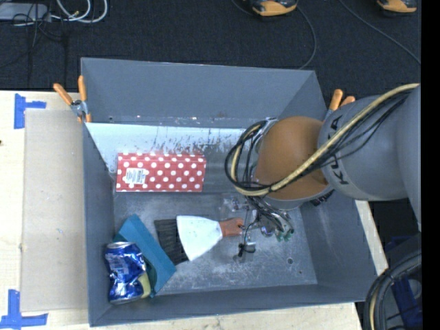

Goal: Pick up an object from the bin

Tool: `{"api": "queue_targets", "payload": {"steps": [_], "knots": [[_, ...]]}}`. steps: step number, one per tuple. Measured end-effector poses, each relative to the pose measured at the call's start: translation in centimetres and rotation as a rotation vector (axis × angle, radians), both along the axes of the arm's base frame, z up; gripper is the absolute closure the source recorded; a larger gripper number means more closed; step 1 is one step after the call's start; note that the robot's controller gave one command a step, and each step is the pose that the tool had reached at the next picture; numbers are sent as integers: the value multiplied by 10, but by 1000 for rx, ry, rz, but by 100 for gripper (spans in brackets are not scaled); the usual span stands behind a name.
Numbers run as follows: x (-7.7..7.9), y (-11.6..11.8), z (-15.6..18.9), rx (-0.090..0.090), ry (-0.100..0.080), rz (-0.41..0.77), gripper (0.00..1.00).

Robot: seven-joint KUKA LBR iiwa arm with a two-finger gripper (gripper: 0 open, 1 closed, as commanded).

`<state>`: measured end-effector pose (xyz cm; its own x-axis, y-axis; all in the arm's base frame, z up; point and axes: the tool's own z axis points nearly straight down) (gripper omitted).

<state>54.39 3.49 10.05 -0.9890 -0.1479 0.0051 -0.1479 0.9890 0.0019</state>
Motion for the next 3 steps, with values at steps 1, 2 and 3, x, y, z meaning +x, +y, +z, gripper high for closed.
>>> {"api": "queue_targets", "payload": {"steps": [1, 2, 3], "knots": [[19, -4, -31, 0, -15, 185, 100], [19, -4, -31, 0, -15, 184, 100], [7, 9, 15, 0, -5, 180, 100]]}}
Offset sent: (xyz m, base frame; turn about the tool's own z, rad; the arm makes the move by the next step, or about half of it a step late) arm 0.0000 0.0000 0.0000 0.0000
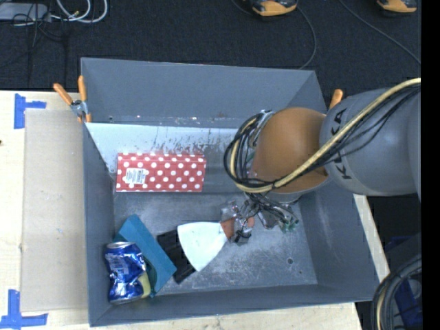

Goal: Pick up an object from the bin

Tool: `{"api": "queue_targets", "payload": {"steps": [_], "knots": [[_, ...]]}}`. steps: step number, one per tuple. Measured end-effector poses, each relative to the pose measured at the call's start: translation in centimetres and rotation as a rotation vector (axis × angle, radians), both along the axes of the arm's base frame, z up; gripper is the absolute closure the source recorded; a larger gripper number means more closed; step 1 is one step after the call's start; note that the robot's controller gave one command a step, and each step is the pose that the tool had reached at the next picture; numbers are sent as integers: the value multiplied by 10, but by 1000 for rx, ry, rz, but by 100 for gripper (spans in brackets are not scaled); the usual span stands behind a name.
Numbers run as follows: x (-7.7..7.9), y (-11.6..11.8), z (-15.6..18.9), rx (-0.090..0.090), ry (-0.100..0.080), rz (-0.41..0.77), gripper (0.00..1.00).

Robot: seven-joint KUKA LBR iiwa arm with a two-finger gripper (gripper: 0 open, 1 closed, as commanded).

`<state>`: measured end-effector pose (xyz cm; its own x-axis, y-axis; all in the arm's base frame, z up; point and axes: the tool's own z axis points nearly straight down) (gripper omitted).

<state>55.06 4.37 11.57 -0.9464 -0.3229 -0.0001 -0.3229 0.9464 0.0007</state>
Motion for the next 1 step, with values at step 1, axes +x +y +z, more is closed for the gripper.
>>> {"api": "queue_targets", "payload": {"steps": [1], "knots": [[21, -2, 54, 2, -7, -34, 100]]}}
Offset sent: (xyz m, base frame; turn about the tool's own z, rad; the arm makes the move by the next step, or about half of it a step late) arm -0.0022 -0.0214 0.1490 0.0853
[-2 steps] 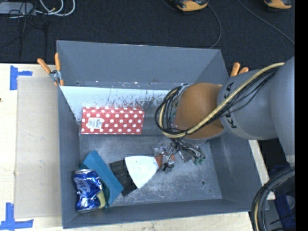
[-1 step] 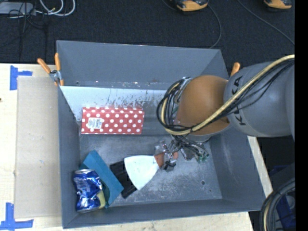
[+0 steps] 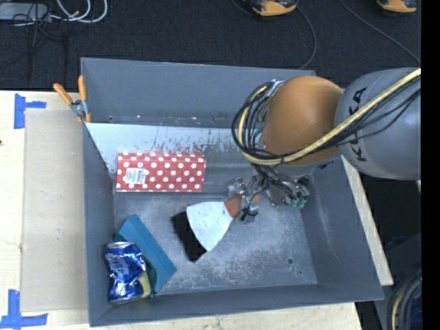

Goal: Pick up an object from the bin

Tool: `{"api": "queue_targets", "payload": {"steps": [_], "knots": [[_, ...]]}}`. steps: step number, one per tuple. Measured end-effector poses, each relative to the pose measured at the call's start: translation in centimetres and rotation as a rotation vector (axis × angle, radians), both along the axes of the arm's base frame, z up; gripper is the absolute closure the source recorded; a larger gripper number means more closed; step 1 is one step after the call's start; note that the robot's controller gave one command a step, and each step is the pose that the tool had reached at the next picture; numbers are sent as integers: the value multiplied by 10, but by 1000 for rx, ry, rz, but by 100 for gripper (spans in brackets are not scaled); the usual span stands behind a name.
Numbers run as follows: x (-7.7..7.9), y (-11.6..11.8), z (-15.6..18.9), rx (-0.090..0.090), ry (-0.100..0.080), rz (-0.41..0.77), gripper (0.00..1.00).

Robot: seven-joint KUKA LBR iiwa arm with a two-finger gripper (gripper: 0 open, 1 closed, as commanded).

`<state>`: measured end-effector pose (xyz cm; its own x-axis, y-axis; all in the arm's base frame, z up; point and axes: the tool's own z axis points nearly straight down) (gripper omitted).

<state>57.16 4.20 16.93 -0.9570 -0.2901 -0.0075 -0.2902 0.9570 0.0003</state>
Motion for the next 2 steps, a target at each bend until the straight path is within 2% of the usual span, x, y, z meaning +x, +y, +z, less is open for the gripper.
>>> {"api": "queue_targets", "payload": {"steps": [1, 2], "knots": [[-13, -13, 64, -1, 11, -34, 100], [0, -9, 127, -1, 4, -45, 100]]}}
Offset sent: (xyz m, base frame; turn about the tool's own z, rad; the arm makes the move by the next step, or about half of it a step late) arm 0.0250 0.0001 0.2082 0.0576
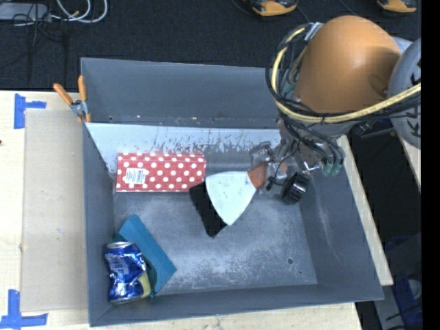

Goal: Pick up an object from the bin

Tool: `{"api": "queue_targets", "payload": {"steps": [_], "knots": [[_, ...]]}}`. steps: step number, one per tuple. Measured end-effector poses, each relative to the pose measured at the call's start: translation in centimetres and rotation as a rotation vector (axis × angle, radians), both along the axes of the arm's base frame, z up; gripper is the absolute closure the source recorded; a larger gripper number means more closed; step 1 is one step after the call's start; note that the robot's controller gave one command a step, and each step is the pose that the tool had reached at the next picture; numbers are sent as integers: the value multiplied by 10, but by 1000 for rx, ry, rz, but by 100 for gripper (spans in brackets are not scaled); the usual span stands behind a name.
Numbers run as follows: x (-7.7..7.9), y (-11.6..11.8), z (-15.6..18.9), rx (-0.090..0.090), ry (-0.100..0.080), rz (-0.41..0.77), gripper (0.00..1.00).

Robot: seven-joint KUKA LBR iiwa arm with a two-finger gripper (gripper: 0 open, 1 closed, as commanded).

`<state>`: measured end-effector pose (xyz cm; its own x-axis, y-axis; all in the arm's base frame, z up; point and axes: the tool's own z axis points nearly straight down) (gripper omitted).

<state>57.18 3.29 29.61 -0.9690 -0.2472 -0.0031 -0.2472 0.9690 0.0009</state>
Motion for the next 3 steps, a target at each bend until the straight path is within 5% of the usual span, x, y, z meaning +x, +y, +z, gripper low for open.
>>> {"api": "queue_targets", "payload": {"steps": [1, 2, 3], "knots": [[-8, -6, -176, 0, 2, -48, 100], [-14, -7, -231, 0, 13, -61, 100], [-15, -5, -183, -1, 15, -62, 100]]}}
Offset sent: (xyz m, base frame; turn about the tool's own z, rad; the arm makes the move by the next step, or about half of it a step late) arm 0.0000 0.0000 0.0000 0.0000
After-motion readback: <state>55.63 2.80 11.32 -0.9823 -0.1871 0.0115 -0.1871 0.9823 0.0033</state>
